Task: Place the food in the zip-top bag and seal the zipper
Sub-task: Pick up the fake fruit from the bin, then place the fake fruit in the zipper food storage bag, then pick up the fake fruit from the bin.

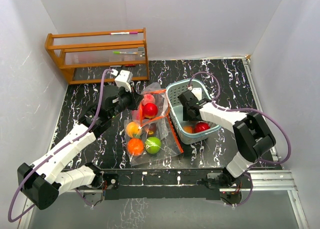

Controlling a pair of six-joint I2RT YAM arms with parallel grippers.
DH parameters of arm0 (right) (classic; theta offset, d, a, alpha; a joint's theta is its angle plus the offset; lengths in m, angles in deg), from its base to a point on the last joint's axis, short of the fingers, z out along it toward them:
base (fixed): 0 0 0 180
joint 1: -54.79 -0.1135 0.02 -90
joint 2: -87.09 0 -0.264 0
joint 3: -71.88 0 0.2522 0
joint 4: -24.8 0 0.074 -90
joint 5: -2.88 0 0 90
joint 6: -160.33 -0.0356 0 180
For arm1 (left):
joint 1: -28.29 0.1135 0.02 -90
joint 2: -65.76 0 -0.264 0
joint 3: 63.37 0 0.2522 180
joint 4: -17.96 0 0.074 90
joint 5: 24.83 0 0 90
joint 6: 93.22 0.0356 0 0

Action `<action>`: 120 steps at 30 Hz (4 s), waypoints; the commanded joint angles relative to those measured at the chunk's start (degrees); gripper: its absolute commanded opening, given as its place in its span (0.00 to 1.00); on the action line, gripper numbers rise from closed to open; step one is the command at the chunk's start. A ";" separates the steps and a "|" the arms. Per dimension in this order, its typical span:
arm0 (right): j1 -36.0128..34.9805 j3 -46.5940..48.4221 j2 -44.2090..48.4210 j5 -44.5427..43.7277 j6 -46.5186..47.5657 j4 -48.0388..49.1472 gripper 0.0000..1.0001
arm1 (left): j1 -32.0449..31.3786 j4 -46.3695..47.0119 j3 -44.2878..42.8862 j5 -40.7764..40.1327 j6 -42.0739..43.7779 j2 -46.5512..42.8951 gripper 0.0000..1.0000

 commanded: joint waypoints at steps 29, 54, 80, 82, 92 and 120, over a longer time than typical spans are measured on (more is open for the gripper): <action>-5.17 4.66 33.60 49.42 9.91 23.38 0.24 | 1.16 2.83 0.40 0.88 0.48 1.64 0.00; -11.37 9.50 9.41 23.52 11.43 32.12 0.57 | 1.61 3.03 0.57 1.89 -0.21 -0.65 0.00; -12.39 8.98 33.88 8.35 3.72 -4.21 0.98 | 1.65 0.01 -5.72 -0.75 0.27 -0.58 0.00; -12.15 8.74 33.10 8.33 2.78 -8.29 0.98 | 1.65 0.14 -6.42 -1.38 0.84 -0.77 0.00; -8.20 7.35 24.40 9.09 -0.14 -14.67 1.00 | 1.69 0.76 -5.25 -0.47 0.64 -0.74 0.00; -2.99 10.04 27.65 15.27 1.42 -13.37 0.95 | 1.69 1.61 -3.32 -0.55 1.02 -0.26 0.00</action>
